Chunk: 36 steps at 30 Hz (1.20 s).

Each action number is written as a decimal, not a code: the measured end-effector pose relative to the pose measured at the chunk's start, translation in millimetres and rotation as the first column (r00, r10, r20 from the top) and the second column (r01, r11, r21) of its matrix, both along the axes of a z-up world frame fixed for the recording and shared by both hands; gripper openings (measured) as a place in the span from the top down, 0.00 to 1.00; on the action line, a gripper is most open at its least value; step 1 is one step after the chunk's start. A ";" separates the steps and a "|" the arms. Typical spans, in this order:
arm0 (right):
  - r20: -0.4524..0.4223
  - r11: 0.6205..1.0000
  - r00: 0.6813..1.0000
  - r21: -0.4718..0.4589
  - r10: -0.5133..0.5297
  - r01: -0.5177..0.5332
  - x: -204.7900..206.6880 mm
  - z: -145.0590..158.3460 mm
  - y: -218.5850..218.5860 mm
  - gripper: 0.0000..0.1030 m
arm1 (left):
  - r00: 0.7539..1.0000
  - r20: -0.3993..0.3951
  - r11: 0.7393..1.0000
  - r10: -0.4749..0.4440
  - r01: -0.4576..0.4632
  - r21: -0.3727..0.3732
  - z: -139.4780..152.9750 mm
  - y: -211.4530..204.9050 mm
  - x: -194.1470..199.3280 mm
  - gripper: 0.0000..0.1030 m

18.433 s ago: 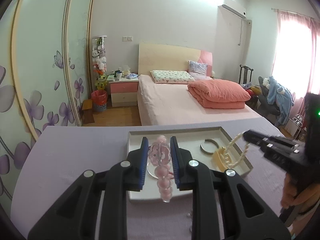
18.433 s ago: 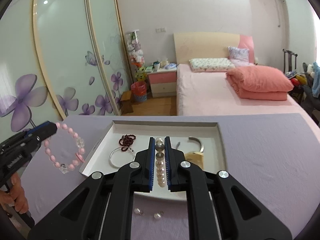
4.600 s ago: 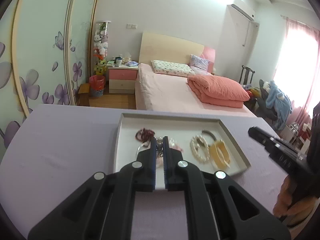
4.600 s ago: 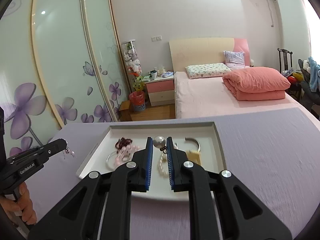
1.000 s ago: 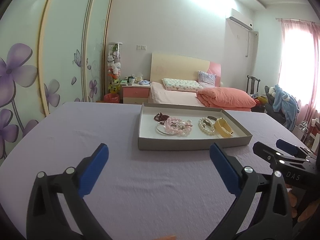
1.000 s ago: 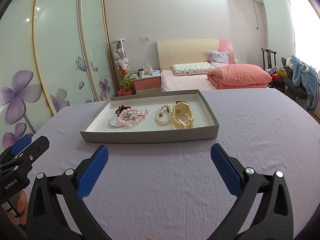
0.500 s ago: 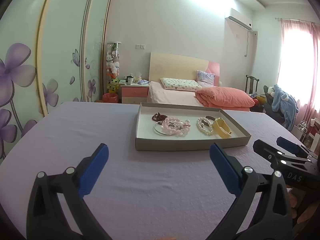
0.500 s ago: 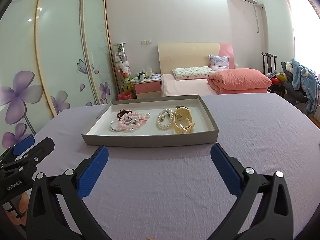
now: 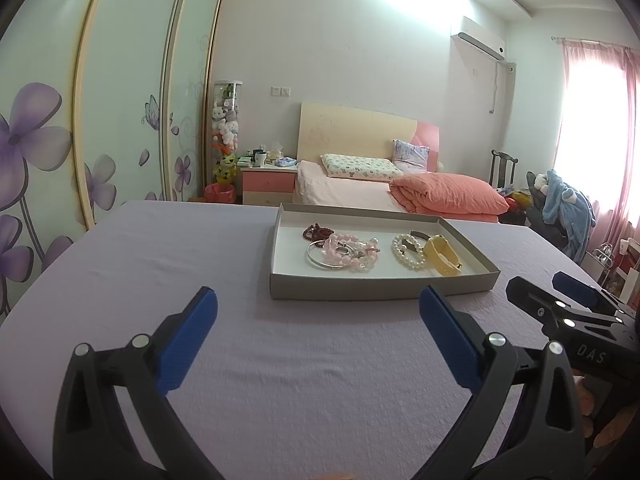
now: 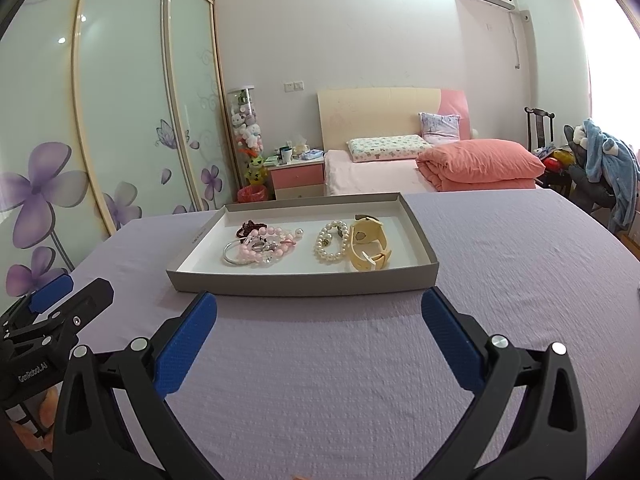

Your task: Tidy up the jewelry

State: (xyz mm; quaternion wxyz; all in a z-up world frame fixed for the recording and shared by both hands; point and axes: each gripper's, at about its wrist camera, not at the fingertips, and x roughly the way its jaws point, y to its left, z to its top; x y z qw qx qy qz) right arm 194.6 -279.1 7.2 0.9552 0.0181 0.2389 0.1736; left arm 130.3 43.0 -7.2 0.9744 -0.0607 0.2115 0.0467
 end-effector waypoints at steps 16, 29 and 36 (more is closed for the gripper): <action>-0.002 1.000 1.000 -0.002 0.003 -0.003 0.1 1.0 1.3 0.02 | 1.000 -0.005 1.000 -0.006 0.006 -0.001 -1.6 -5.1 -1.1 0.04; 0.000 1.000 1.000 0.000 0.003 -0.003 -1.2 1.7 5.9 0.02 | 1.000 -0.008 1.000 -0.009 0.009 -0.002 -3.2 -6.6 -2.3 0.04; -0.001 1.000 1.000 0.000 0.003 -0.003 -1.0 1.7 5.5 0.02 | 1.000 -0.018 1.000 -0.007 0.007 -0.003 -6.0 -9.2 -2.3 0.04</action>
